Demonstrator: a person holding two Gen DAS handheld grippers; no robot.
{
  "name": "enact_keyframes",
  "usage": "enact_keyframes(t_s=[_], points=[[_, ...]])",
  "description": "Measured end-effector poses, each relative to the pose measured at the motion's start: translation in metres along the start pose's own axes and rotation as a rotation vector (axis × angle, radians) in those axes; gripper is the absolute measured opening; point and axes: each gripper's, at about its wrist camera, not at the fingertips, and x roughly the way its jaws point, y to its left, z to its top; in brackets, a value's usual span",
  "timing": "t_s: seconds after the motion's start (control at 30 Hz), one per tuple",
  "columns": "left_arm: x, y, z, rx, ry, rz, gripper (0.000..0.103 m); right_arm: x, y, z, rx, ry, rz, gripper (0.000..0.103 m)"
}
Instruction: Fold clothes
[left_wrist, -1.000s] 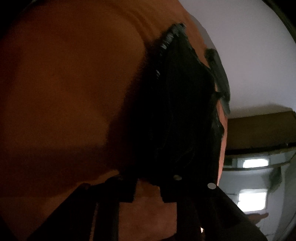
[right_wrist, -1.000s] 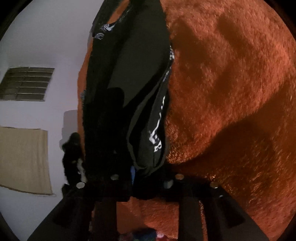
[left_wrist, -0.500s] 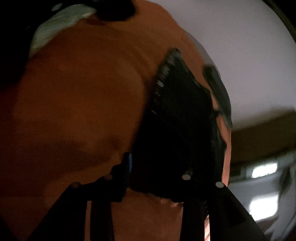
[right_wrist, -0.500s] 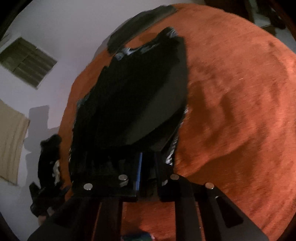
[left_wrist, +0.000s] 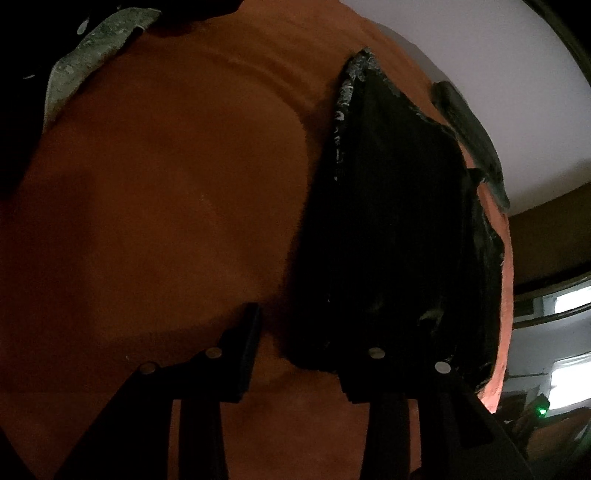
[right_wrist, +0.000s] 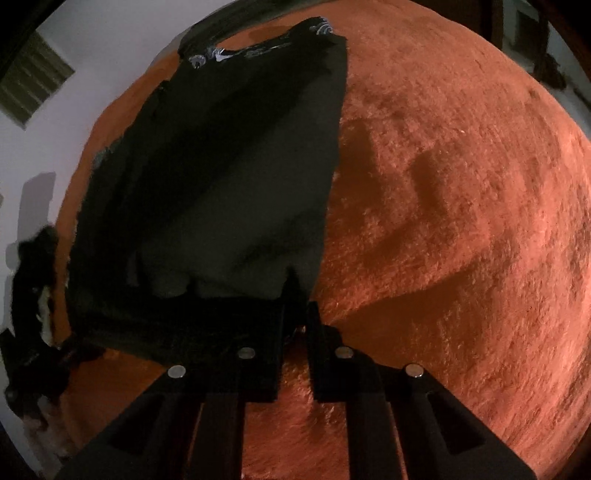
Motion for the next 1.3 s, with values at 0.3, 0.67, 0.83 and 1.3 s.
enact_keyframes(t_s=[0.3,0.67,0.83,1.3], points=[[-0.092,-0.073,0.003,0.141,-0.026,-0.127,0.04,-0.091,0.051,0.013,-0.088,-0.13,-0.041,0.01],[-0.166,-0.156,-0.01,0.415,-0.016,-0.066,0.052,-0.199,0.107,0.006,-0.174,-0.259,-0.041,0.01],[-0.18,-0.162,0.005,0.412,0.029,0.013,0.058,-0.228,0.134,0.008,-0.171,-0.264,-0.06,0.01],[-0.288,-0.223,0.014,0.745,-0.032,0.454,0.06,-0.303,0.22,0.008,-0.283,-0.109,-0.156,0.01]])
